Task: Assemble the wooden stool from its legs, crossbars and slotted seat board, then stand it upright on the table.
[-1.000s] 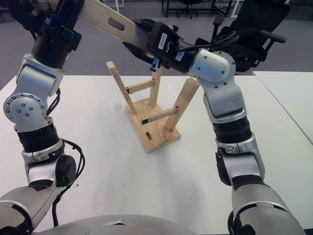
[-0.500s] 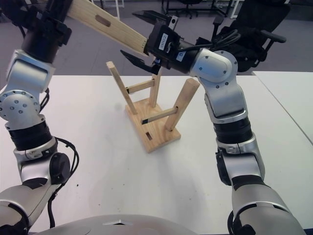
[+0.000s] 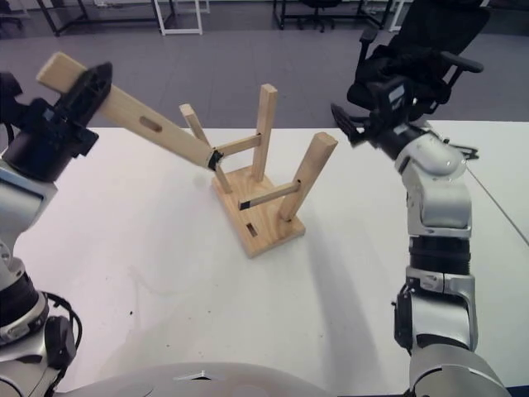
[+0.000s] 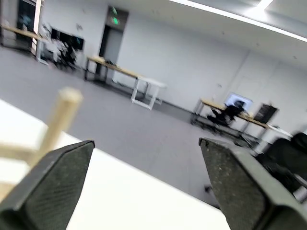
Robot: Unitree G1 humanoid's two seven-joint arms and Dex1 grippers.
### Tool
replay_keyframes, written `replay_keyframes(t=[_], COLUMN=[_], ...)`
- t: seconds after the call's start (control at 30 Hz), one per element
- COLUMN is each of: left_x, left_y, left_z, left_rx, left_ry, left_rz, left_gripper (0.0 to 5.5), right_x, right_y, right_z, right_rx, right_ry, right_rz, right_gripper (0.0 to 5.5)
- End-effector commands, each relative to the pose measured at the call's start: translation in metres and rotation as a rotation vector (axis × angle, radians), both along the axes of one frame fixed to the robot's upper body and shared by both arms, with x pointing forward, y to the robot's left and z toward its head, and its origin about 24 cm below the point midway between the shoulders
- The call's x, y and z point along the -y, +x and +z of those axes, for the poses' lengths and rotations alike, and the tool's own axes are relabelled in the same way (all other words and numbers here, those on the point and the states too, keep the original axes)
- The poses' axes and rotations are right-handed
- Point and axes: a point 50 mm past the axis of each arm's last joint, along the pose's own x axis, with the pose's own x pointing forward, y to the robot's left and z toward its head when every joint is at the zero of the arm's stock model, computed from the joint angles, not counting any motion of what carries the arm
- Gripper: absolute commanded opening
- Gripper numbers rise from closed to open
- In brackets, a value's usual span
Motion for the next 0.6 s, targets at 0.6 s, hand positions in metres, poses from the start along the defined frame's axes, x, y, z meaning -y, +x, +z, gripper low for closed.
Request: replay_keyframes(t=[0.6], left_x=[0.011], left_y=[-0.021], left_z=[-0.095], left_rx=[-0.368], left_ry=[-0.146], left_rz=[0.325], left_gripper=[1.03], right_x=[-0.086], right_y=[-0.063], right_z=[-0.163], right_rx=[-0.381], right_ry=[-0.209], right_rz=[0.433], right_gripper=[4.08])
